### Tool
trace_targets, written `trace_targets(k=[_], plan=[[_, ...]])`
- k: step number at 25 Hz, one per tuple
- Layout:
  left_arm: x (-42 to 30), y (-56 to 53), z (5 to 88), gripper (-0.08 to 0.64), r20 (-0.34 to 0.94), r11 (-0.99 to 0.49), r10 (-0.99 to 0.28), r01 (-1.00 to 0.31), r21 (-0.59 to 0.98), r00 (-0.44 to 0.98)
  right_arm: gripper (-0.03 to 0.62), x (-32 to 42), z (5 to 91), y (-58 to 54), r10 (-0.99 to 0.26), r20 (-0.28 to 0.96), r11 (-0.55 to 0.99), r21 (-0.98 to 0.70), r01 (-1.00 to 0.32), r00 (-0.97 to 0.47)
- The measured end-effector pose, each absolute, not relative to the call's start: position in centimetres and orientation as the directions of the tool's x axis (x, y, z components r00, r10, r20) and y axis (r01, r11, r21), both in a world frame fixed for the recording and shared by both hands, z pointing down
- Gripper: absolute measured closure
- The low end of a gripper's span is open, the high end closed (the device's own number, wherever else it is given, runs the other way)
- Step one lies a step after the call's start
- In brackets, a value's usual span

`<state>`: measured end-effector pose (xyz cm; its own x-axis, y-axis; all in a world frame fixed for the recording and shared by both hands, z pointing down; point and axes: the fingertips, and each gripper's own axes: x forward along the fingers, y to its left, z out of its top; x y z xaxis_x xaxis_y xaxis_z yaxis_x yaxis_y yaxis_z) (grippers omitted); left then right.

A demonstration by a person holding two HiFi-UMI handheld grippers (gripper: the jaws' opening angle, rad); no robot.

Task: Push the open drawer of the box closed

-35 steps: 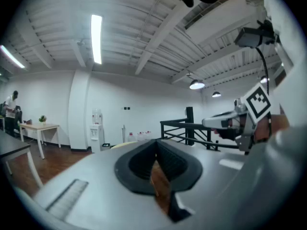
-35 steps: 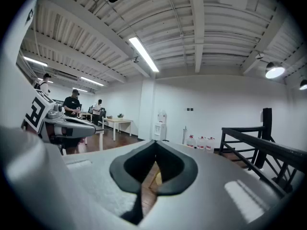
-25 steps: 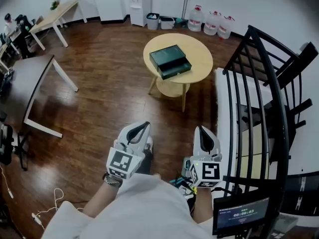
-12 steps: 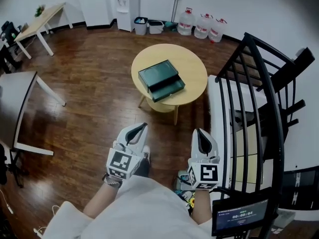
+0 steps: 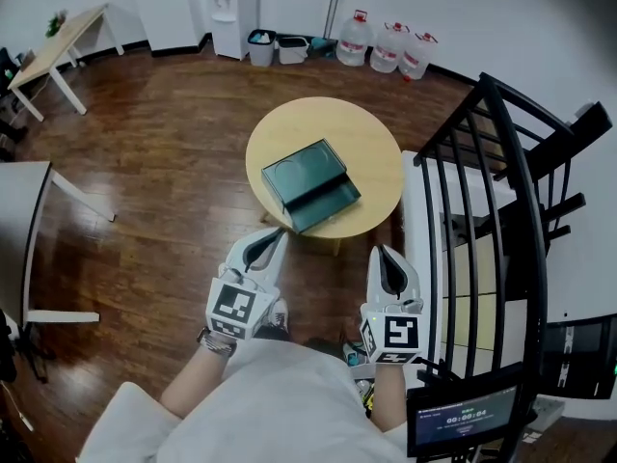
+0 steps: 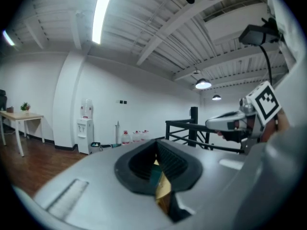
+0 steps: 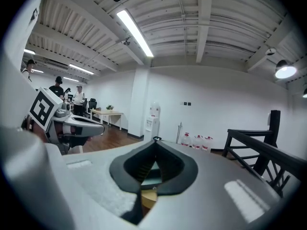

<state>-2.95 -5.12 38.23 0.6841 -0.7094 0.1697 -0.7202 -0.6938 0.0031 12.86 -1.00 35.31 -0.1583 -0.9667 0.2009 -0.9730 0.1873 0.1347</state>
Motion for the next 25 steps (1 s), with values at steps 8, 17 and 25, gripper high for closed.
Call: trace_targets(k=[8, 17, 25], plan=[[-2.1, -8.3, 38.9, 0.554, 0.201, -0.684, -0.710, -0.729, 0.031, 0.675, 0.589, 13.0, 36.1, -4.3, -0.954, 0.238, 0.218, 0.135, -0.967, -0.182], [-3.1, -10.0, 39.0, 0.554, 0.197, -0.647, -0.738, -0.760, 0.063, 0.645, 0.589, 12.2, 36.9, -5.6, -0.930, 0.299, 0.265, 0.141, -0.954, -0.214], [-5.4, -10.9, 41.4, 0.554, 0.277, -0.639, -0.720, -0.764, 0.093, 0.636, 0.589, 11.4, 39.0, -6.3, -0.915, 0.358, 0.248, 0.133, -0.959, -0.187]])
